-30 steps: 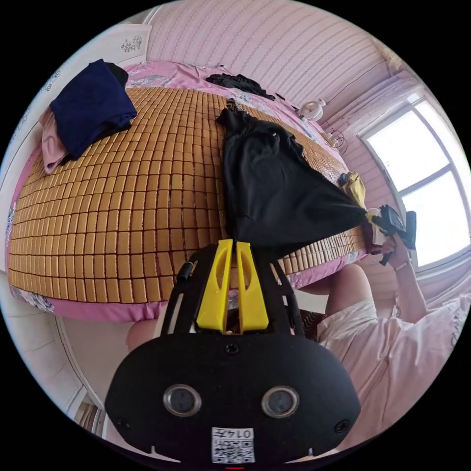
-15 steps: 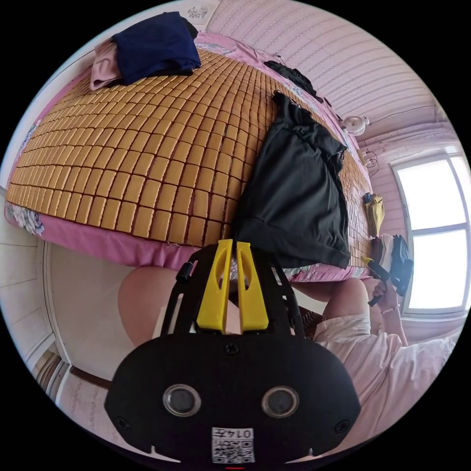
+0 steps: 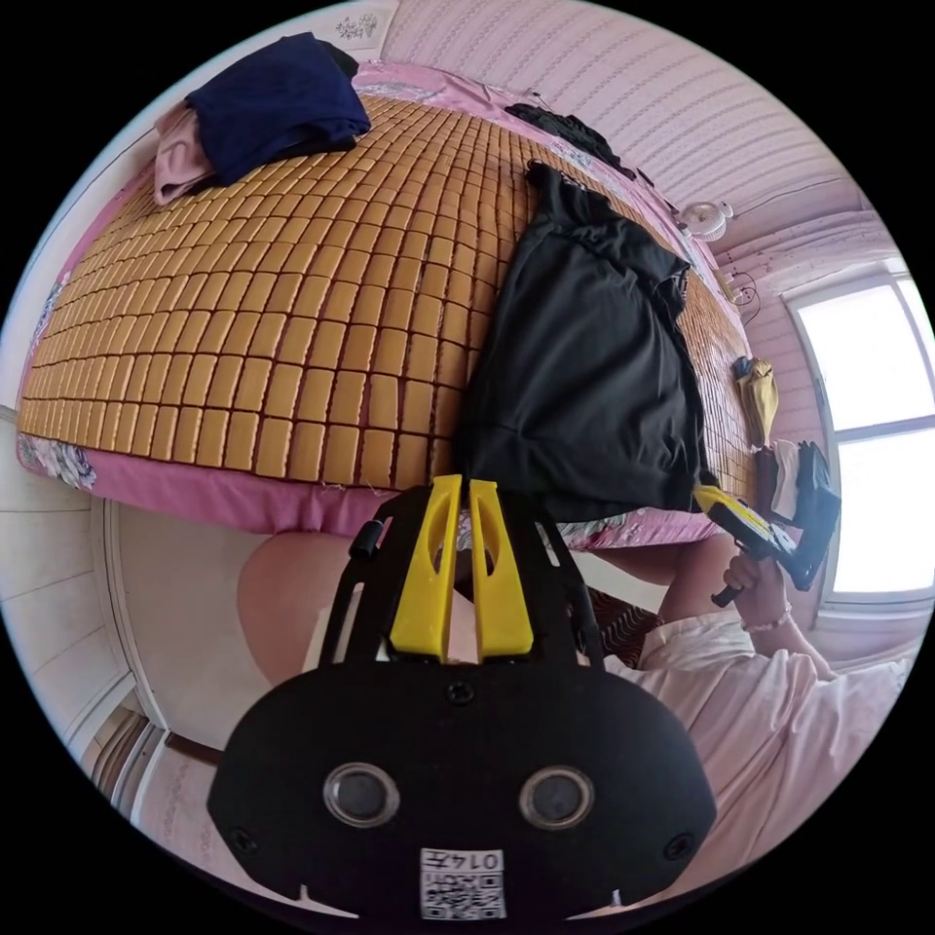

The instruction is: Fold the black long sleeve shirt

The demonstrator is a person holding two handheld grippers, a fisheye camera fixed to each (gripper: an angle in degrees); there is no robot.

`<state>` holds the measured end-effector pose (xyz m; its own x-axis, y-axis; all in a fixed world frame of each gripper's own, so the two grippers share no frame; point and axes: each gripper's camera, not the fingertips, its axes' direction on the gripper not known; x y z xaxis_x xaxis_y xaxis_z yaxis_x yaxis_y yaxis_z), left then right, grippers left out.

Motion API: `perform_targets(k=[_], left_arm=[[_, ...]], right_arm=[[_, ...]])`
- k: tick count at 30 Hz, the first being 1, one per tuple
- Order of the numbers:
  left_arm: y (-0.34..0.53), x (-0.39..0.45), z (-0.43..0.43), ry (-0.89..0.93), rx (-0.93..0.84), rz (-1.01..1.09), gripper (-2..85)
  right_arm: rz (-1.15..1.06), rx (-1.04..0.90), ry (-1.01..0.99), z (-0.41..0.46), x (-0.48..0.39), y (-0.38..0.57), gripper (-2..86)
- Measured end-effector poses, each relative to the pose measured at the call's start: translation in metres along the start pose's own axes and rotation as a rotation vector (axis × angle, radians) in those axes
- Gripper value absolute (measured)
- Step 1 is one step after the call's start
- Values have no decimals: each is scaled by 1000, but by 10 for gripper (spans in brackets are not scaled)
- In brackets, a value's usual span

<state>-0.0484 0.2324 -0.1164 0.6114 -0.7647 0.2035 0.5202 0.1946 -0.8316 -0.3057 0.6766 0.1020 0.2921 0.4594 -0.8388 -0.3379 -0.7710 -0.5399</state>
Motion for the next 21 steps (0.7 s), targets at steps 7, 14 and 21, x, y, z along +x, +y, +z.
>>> perform_targets(k=[7,14,21], left_arm=[[4,1,-16,4,-5,1,-9],[16,1,-42,5,-9,5,-9],[41,14,-99,30,95,76,-10]], right_arm=[[286,107,94,-46,31,45,67],[463,126,181,-68,52,78,87],[422,209,-7,-112,42,93,14]])
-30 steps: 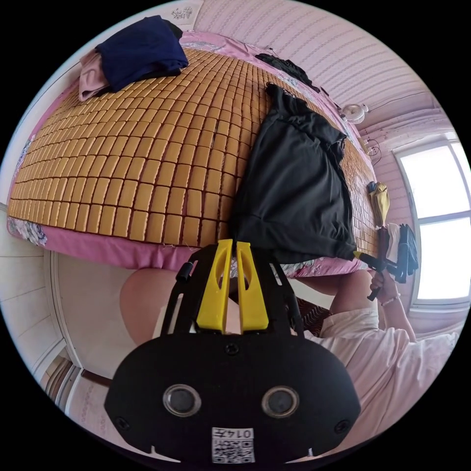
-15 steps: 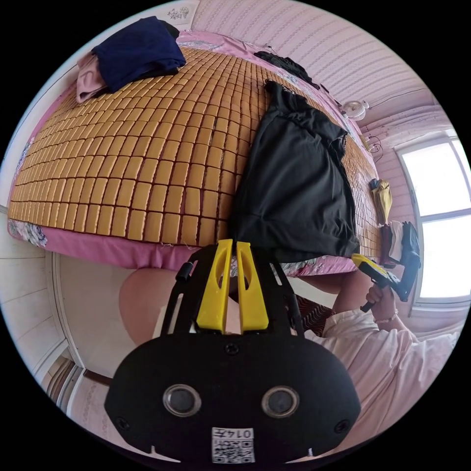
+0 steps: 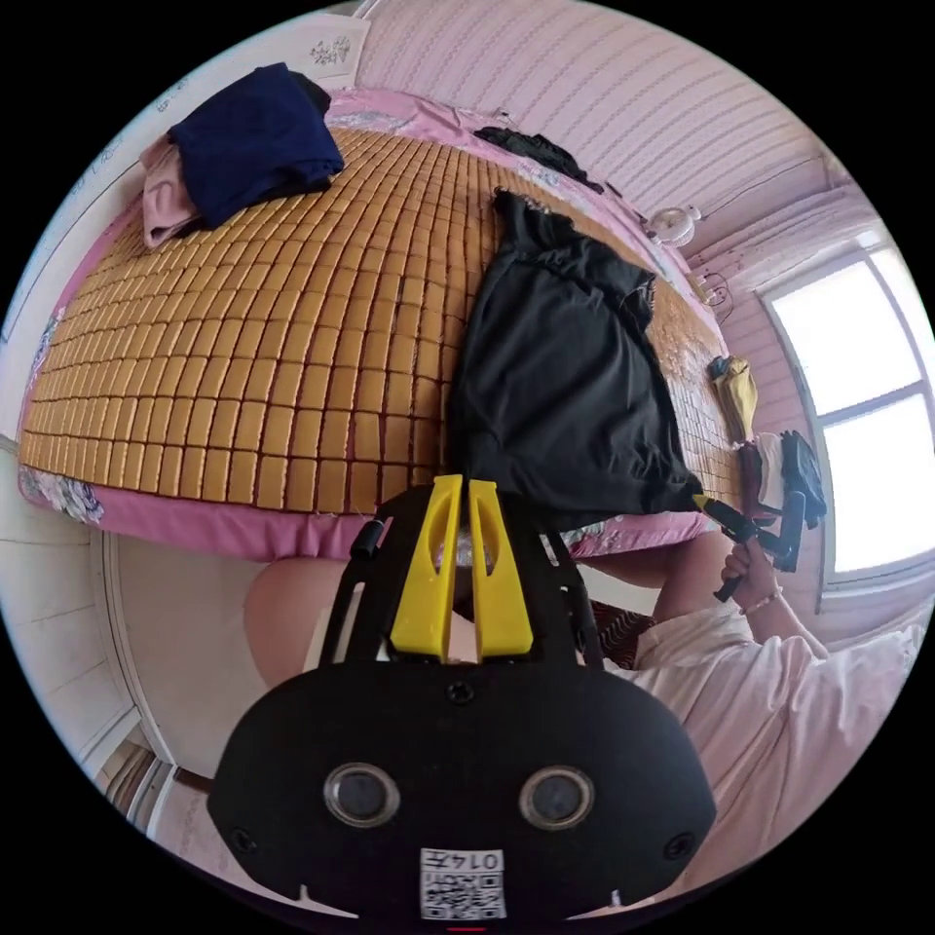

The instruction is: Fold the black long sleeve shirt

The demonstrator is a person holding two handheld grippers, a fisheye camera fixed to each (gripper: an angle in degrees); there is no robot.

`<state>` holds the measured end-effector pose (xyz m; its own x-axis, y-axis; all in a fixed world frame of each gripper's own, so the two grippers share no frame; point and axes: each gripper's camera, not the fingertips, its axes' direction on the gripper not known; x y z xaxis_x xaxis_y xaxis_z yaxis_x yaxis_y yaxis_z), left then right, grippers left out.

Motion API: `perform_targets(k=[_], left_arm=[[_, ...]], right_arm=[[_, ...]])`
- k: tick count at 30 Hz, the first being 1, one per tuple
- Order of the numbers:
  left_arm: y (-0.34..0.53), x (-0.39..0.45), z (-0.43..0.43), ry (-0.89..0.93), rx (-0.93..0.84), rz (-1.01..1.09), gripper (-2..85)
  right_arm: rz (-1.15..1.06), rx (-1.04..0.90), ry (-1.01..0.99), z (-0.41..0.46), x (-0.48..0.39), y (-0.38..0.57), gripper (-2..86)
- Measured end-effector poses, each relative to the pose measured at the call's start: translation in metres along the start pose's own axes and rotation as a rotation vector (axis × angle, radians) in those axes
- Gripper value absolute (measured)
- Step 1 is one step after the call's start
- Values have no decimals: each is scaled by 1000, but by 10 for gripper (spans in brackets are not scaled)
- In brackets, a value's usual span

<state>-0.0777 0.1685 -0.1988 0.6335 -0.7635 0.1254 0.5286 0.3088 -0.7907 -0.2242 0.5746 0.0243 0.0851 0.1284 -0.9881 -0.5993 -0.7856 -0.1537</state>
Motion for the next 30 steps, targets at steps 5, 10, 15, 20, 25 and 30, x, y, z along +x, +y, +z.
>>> perform_targets(k=[5,10,15,20,25,30], left_arm=[[-12,33,-134,130,321,167,-10],[-16,89,-281,206,643,344,-10],[14,145,-437,291,960,501,-10],[72,195,-580,315,1242,659,-10],[101,222,-635,219,1271,644,-10],[178,242,-693,251,1492,730,-10]], right_arm=[[-113,206,-223,-104,-15,-30,7],[-428,504,-321,-259,-90,-49,5],[-642,781,-362,-402,-164,-28,6],[-819,1043,-302,-514,-232,24,5],[-824,984,-94,-554,-274,38,3],[-959,1164,-179,-614,-292,108,2]])
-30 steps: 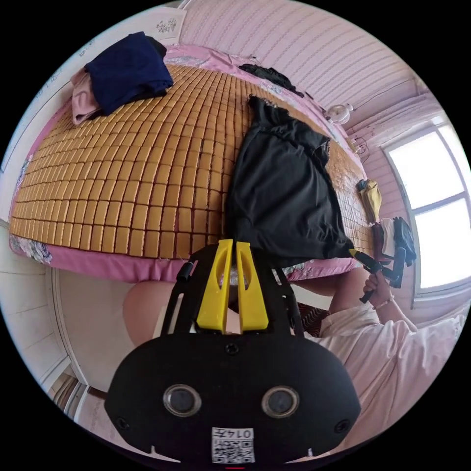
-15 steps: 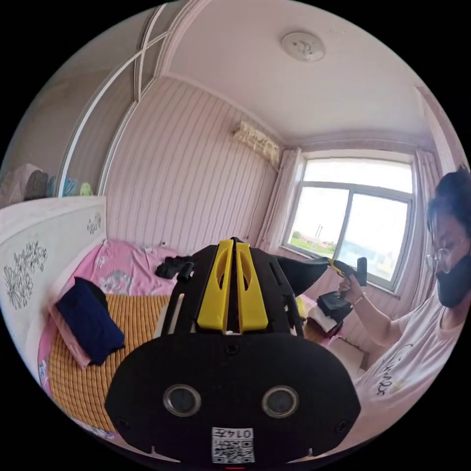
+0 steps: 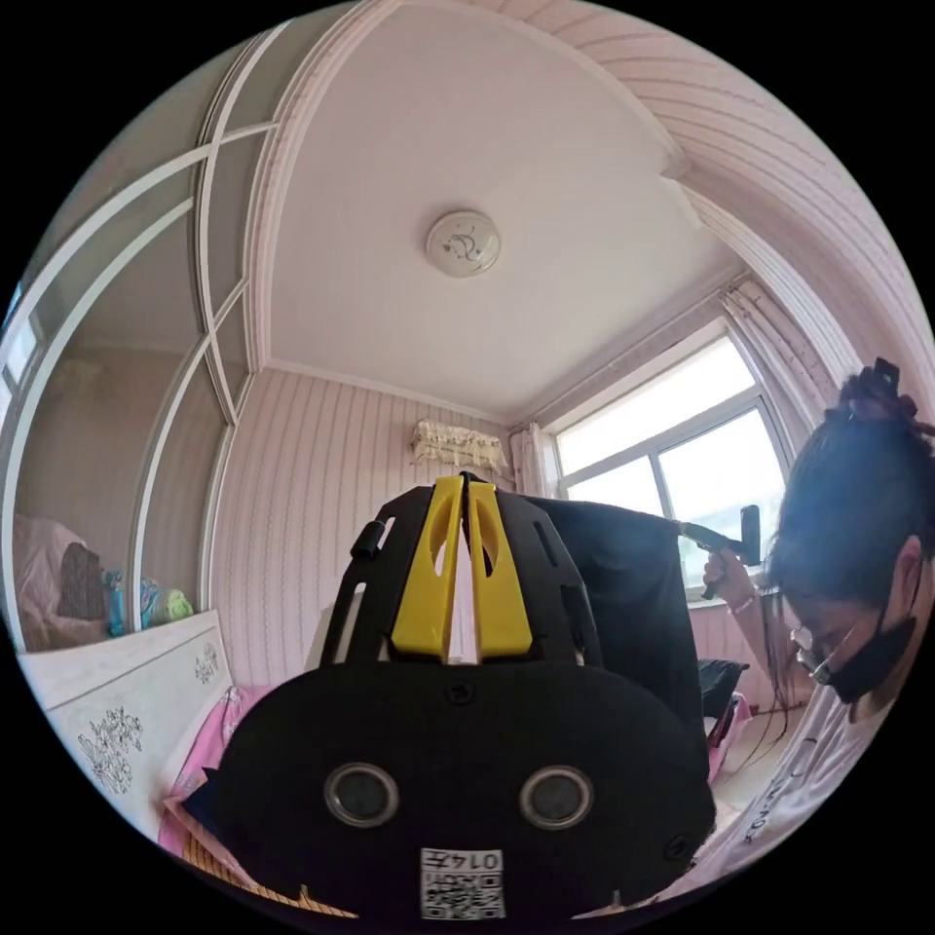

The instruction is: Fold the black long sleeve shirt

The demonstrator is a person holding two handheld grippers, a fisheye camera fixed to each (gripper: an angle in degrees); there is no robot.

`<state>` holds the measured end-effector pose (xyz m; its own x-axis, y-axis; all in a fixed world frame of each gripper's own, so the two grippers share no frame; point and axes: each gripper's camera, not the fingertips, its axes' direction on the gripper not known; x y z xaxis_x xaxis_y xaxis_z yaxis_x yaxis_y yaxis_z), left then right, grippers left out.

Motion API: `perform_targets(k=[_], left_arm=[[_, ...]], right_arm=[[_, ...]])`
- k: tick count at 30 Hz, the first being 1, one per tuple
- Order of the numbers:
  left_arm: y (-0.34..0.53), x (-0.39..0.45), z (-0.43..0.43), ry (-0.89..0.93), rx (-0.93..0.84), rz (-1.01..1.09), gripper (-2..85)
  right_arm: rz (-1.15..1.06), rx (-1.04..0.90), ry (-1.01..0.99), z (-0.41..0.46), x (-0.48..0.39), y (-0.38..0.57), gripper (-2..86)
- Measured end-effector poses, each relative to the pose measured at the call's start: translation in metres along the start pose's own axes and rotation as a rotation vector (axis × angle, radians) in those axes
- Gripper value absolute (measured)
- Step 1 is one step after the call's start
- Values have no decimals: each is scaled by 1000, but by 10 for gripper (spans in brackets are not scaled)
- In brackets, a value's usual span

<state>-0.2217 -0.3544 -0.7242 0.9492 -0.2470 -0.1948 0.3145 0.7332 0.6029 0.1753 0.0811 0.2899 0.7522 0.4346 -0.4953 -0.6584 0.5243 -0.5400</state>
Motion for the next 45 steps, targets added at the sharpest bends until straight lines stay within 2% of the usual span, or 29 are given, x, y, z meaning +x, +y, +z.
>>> perform_targets(k=[2,5,8,9,12,16,19,21,23,25,27,30,36,38,40,45], left_arm=[[-36,15,-24,53,97,41,-10],[-71,28,-36,48,148,125,-10],[-80,16,-16,40,109,115,-10],[-78,11,-9,35,87,104,-10],[-39,-31,48,-19,-98,-1,-10],[79,-97,152,-145,-470,-180,-10],[168,-125,216,-198,-629,-309,-10],[192,-131,249,-218,-680,-356,-10],[169,-127,277,-218,-592,-317,-10],[140,-120,288,-228,-495,-243,-10],[123,-115,295,-235,-430,-185,-10],[139,-115,300,-227,-428,-156,-10],[301,-126,291,-224,-731,-199,-10],[391,-127,277,-224,-915,-244,-10],[461,-125,263,-228,-1044,-292,-10],[616,-107,216,-266,-1403,-395,-10]], right_arm=[[-39,68,-19,-20,-12,-20,2],[-80,99,-35,-30,-21,-44,2],[-58,29,-47,-6,-9,-45,2],[-31,-47,-44,14,2,-37,3],[69,-312,-42,86,42,6,3],[229,-747,15,210,112,116,3],[324,-898,145,272,161,175,2],[412,-791,181,285,191,167,2],[447,-590,196,285,209,140,3],[372,-365,176,280,209,110,3],[296,-296,143,280,204,106,4],[204,-366,100,286,195,139,5],[331,-708,101,280,196,319,4],[410,-847,106,277,196,388,5],[540,-987,103,269,194,476,5],[845,-1198,84,242,179,609,5]])
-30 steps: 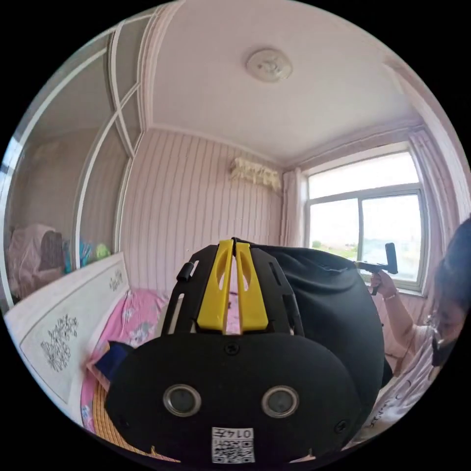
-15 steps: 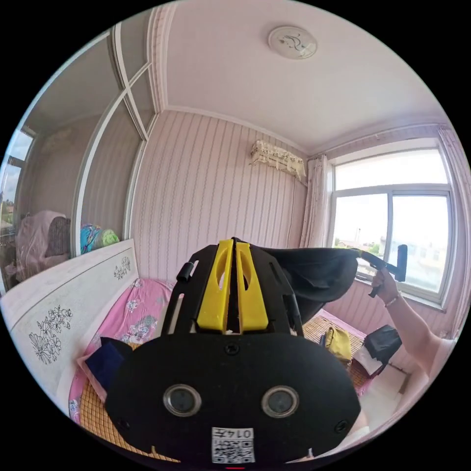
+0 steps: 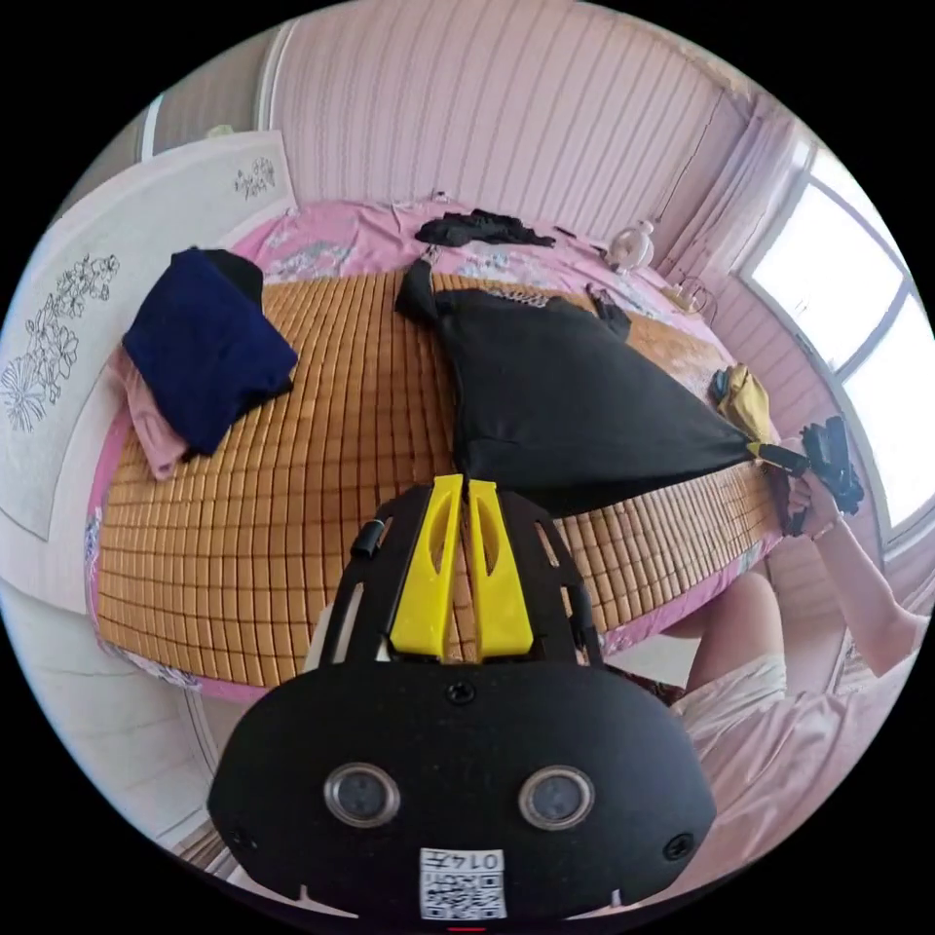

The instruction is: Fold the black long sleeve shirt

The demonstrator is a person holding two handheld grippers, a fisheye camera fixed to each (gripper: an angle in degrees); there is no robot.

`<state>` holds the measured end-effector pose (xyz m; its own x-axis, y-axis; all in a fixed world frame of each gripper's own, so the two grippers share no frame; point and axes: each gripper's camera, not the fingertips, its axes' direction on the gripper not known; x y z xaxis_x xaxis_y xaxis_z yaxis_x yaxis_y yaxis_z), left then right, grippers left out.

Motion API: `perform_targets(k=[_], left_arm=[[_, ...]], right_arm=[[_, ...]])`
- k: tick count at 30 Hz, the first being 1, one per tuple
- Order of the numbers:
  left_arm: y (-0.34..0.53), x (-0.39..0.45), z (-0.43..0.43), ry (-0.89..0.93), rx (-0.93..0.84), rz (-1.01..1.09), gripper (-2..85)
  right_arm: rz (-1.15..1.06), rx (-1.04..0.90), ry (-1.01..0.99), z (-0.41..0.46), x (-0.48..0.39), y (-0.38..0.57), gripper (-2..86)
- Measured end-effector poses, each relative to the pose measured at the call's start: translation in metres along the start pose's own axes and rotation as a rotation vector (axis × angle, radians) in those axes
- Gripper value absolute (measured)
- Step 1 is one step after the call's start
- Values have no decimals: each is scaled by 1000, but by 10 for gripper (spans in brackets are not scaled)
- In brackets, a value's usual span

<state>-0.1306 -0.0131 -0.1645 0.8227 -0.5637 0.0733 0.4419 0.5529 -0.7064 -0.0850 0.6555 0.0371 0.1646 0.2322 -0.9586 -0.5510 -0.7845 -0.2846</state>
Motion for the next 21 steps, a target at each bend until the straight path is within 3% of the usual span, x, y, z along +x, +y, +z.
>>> perform_targets(k=[7,16,21], left_arm=[[71,1,75,44,-211,-16,-9],[104,15,88,19,-298,79,-9],[131,17,89,57,-285,34,-8]], right_arm=[[46,-177,47,42,37,56,4],[0,-258,39,37,39,78,5],[-44,-336,55,41,32,89,6]])
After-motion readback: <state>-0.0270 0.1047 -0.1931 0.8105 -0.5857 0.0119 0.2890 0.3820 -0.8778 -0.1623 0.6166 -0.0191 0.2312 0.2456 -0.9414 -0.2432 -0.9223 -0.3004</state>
